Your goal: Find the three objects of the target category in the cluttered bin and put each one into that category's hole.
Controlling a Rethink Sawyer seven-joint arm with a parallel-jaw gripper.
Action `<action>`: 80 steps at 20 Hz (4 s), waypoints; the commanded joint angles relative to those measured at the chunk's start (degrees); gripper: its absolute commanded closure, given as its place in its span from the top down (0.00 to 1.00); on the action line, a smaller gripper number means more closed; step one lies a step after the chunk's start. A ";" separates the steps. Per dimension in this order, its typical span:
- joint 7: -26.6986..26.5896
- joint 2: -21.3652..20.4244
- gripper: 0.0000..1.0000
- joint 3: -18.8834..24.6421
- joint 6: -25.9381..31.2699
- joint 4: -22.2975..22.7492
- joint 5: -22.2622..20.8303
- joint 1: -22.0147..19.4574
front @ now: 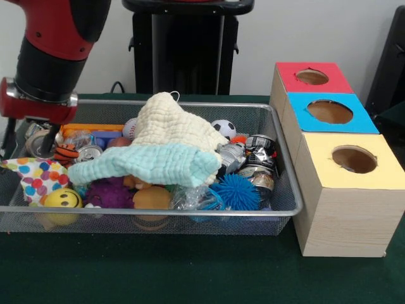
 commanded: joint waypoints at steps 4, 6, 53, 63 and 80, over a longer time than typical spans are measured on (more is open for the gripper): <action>-16.06 7.39 1.00 2.64 -1.29 -6.05 -3.60 -4.06; -14.51 9.57 1.00 2.80 -3.43 -6.38 -4.00 -4.64; -7.66 11.11 1.00 1.30 -3.71 1.25 11.22 -5.49; -5.66 15.70 1.00 2.19 -13.42 1.61 8.62 -7.34; -10.39 20.84 1.00 5.28 -3.91 1.56 17.78 -11.60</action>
